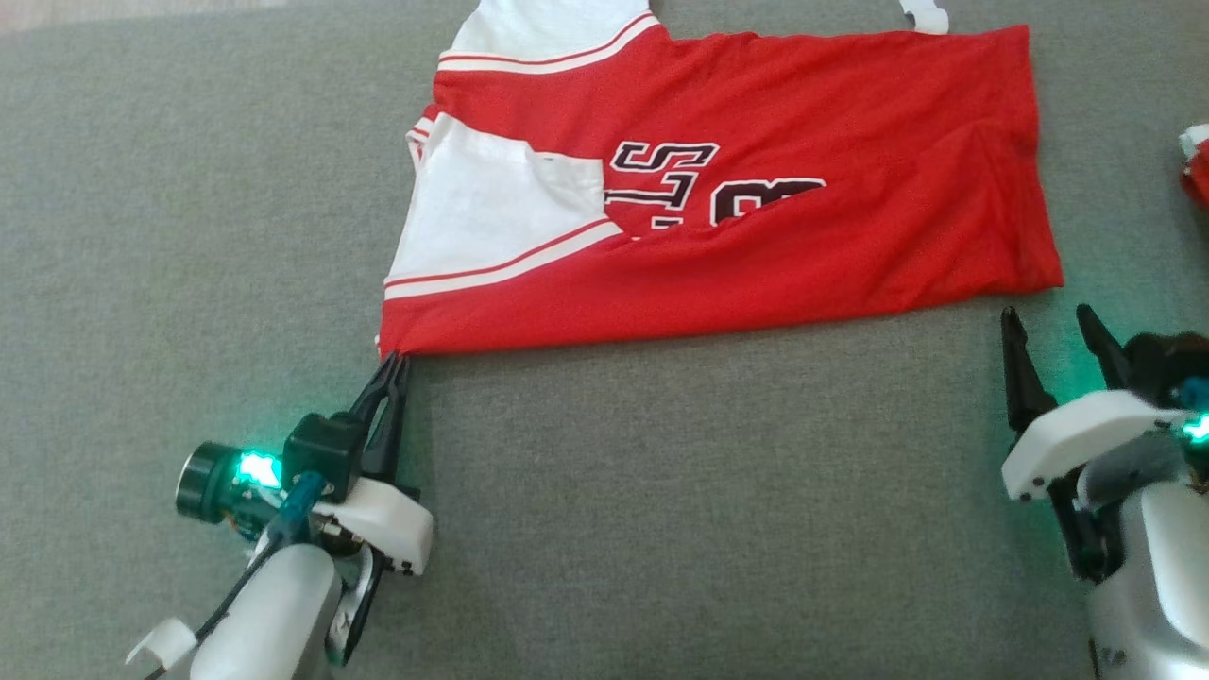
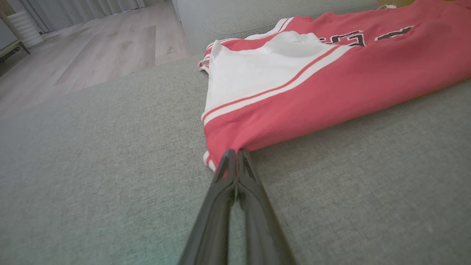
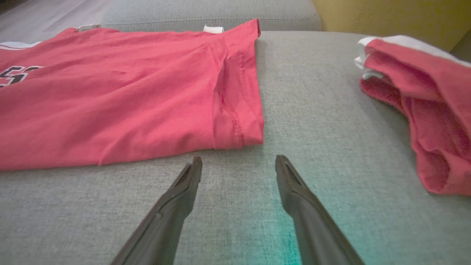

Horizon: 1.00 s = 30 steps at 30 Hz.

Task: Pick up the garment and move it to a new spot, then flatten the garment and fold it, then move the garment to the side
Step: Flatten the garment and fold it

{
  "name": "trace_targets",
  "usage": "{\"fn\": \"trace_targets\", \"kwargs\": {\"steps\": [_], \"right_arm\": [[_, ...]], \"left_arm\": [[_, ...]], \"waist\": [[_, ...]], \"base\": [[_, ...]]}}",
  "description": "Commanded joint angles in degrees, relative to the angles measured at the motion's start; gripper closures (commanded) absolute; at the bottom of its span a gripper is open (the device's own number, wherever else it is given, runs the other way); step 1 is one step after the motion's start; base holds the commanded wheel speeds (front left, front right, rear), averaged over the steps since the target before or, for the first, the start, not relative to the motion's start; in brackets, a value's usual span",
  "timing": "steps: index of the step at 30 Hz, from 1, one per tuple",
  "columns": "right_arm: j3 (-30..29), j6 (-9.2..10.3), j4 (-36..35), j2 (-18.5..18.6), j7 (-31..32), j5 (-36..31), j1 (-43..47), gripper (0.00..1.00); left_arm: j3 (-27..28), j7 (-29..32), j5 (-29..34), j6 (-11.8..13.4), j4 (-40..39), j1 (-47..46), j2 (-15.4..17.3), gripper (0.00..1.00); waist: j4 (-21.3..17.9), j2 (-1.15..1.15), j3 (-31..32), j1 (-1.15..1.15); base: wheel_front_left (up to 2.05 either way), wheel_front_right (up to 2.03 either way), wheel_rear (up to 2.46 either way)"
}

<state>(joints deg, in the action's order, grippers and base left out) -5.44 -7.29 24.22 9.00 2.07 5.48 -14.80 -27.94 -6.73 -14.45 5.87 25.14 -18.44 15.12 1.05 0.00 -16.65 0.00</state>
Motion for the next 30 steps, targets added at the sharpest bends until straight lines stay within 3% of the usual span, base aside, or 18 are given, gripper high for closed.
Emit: {"fn": "trace_targets", "kwargs": {"steps": [1,9,10,12,13,20,30], "right_arm": [[1.5,-0.20,-0.3,1.9,0.0,1.0,-3.0,0.00],[4.7,-0.20,7.7,5.4,-1.0,3.9,-8.1,0.00],[5.2,-0.20,8.6,5.5,-1.0,4.5,-8.4,0.09],[6.2,-0.20,10.2,5.6,-0.8,5.6,-8.8,0.88],[6.6,-0.20,10.7,5.7,-0.9,6.1,-8.9,1.00],[7.3,-0.20,10.9,8.2,-4.0,7.0,-5.4,1.00],[5.6,-0.20,2.7,11.2,-2.0,11.1,6.8,1.00]], "left_arm": [[1.7,-0.8,0.5,0.0,-1.7,-2.2,2.0,1.00],[0.8,-1.3,0.8,-0.4,-1.8,-3.7,2.0,1.00],[0.6,-1.3,0.8,-0.4,-1.7,-3.7,2.0,1.00],[0.5,-1.5,0.8,-0.4,-1.4,-3.8,1.9,1.00],[0.4,-1.5,0.7,-0.4,-1.3,-3.8,1.9,1.00],[-0.6,-1.8,0.1,-0.4,-0.6,-2.1,1.3,1.00],[-3.3,0.5,-1.4,0.2,-5.6,7.7,1.5,1.00]], "waist": [[0.4,0.00,-0.2,0.00],[1.4,0.00,-0.8,0.00],[1.5,0.00,-0.7,0.00],[1.7,0.00,-0.5,0.00],[1.7,0.00,-0.3,0.00],[2.8,0.00,2.4,0.00],[3.5,0.00,6.0,0.00]], "base": [[0.00,0.00,0.00],[0.00,0.00,0.00],[0.00,0.00,0.00],[0.00,0.00,0.00],[0.00,0.00,0.00],[0.00,0.00,0.00],[0.00,0.00,0.00]]}}
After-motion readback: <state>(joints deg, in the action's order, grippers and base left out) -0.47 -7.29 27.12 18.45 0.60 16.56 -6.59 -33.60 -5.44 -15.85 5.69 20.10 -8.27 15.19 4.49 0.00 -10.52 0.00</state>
